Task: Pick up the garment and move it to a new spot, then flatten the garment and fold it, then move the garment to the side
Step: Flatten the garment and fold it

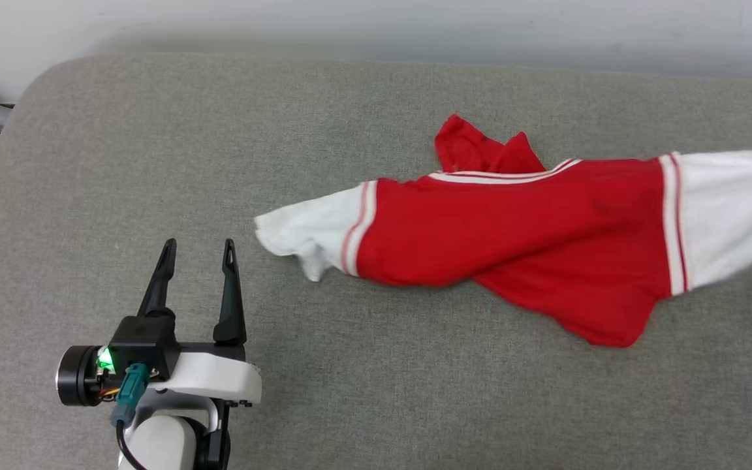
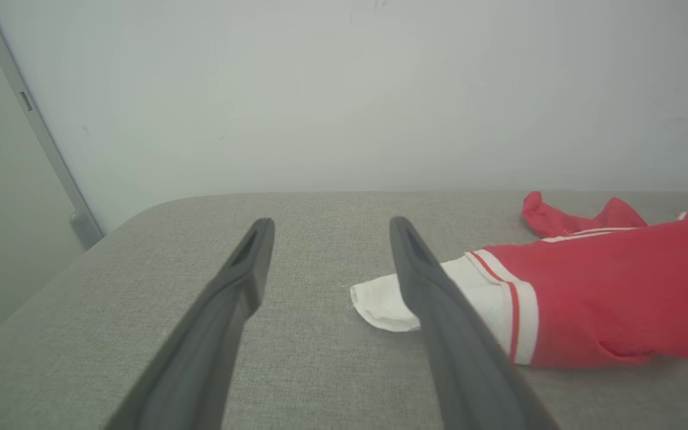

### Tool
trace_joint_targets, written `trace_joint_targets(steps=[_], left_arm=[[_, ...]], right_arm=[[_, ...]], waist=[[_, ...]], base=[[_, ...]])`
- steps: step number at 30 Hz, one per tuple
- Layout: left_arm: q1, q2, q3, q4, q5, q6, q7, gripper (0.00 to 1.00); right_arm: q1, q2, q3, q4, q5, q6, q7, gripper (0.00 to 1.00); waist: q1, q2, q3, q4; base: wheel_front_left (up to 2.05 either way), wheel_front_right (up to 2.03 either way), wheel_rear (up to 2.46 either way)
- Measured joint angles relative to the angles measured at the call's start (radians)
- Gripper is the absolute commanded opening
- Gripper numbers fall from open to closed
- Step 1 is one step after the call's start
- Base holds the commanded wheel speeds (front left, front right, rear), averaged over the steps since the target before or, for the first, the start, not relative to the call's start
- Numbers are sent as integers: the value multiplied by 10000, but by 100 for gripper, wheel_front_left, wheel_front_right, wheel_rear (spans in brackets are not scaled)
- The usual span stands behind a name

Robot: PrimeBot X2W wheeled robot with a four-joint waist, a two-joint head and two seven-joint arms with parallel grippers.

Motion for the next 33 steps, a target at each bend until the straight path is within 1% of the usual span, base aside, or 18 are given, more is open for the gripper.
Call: trace_joint_targets(steps=[4,10,14,17,18,19,20,23,26,30,33], left_arm=[[11,-121,92,23,40,-98,0,100],[10,-247,190,98,146,-242,0,100],[-37,-276,288,209,205,-355,0,100],[-185,-267,385,345,282,-474,0,100],[-234,-251,420,395,284,-491,0,100],[-295,-236,458,458,282,-570,0,100],[-377,-217,510,495,268,-639,0,100],[-638,-77,662,625,186,-872,0,100],[-1015,140,715,878,161,-1195,0,100],[-1761,516,671,1496,-6,-1636,0,100],[-2590,930,487,1925,-75,-1894,259,100]], right_arm=[[585,15,-219,997,73,-2,-21,0],[1189,355,-198,2451,136,0,259,0],[1377,690,-65,3104,240,0,458,0],[1358,842,-13,3325,238,-2,330,0],[1334,905,-15,3386,238,-2,203,11],[1296,974,-8,3452,226,-2,40,62],[1240,1026,12,3496,163,-2,-148,100],[1033,1118,2,3561,-142,-2,-888,100],[972,1198,-13,3542,-420,-2,-1636,100],[931,1243,-203,3415,-895,-2,-2654,100],[924,1352,-433,3170,-1214,-2,-3110,100]], waist=[[0,0,42,43],[0,0,111,100],[0,0,159,129],[0,0,158,121],[0,0,145,104],[0,0,122,85],[0,0,89,64],[0,0,-53,-14],[0,0,-220,-117],[0,0,-399,-307],[0,0,-463,-481]], base=[[0,0,0],[0,0,0],[0,0,0],[0,0,0],[0,0,0],[0,0,0],[0,0,0],[0,0,0],[0,0,0],[0,0,0],[0,0,0]])
